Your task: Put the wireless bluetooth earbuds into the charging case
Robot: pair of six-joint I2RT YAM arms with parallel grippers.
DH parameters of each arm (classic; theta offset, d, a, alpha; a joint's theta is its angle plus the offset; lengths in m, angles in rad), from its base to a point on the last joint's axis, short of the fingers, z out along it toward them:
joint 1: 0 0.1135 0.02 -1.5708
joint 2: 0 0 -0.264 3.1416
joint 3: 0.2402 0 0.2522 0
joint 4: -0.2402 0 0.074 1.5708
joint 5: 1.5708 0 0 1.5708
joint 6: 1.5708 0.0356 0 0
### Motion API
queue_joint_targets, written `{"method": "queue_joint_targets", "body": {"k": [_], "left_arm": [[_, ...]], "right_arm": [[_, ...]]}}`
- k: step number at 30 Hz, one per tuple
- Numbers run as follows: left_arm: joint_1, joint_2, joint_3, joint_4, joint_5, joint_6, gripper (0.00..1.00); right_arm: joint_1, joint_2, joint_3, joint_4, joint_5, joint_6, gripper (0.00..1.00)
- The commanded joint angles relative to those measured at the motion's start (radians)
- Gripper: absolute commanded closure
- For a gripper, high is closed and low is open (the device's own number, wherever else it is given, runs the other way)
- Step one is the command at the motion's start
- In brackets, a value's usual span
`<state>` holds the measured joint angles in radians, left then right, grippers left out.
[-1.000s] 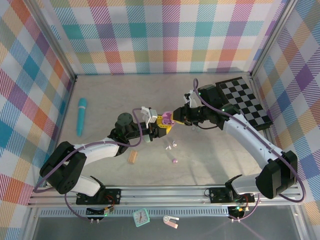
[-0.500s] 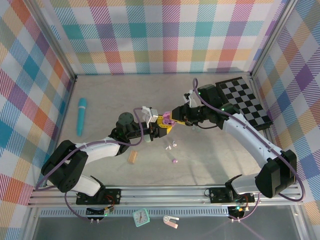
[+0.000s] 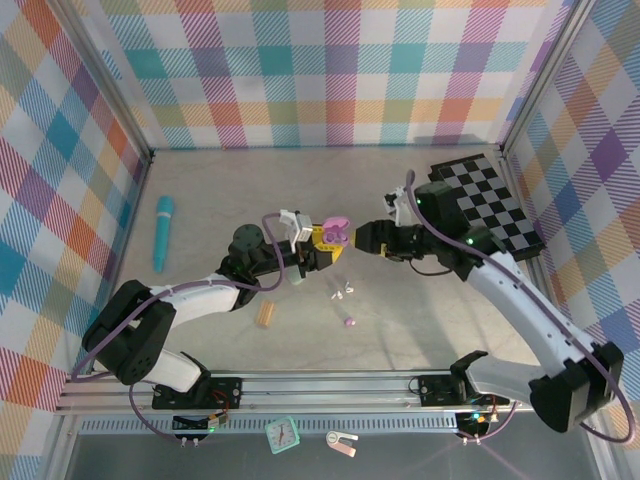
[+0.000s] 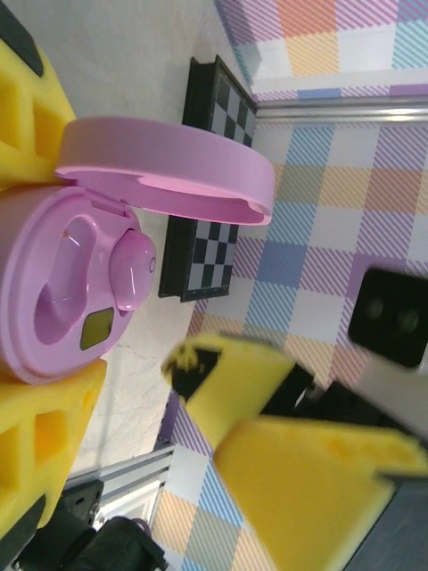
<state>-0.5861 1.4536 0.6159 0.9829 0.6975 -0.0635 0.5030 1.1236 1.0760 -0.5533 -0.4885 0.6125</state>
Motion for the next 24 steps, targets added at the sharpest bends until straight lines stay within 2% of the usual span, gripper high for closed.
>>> {"method": "queue_joint_targets", "body": {"k": [1,6,11,17,24], "left_arm": [[0.042,-0.025,-0.005,0.079,0.017,-0.007,0.69],[0.082,-0.047,-0.008,0.071,0.017,-0.005,0.69],[0.100,-0.066,-0.015,0.068,0.007,-0.001,0.69],[0.105,-0.091,-0.022,0.072,0.003,-0.005,0.69],[0.136,-0.136,-0.024,0.051,0.000,-0.022,0.69]], "right_arm": [[-0.005,-0.088,-0.093,-0.005,0.061,0.006,0.41],[-0.004,-0.184,-0.251,0.010,0.083,0.101,0.41],[-0.002,-0.161,-0.374,0.064,0.004,0.132,0.41],[0.016,0.003,-0.394,0.126,-0.004,-0.012,0.46],[0.069,0.277,-0.295,0.131,-0.038,-0.246,0.45]]}}
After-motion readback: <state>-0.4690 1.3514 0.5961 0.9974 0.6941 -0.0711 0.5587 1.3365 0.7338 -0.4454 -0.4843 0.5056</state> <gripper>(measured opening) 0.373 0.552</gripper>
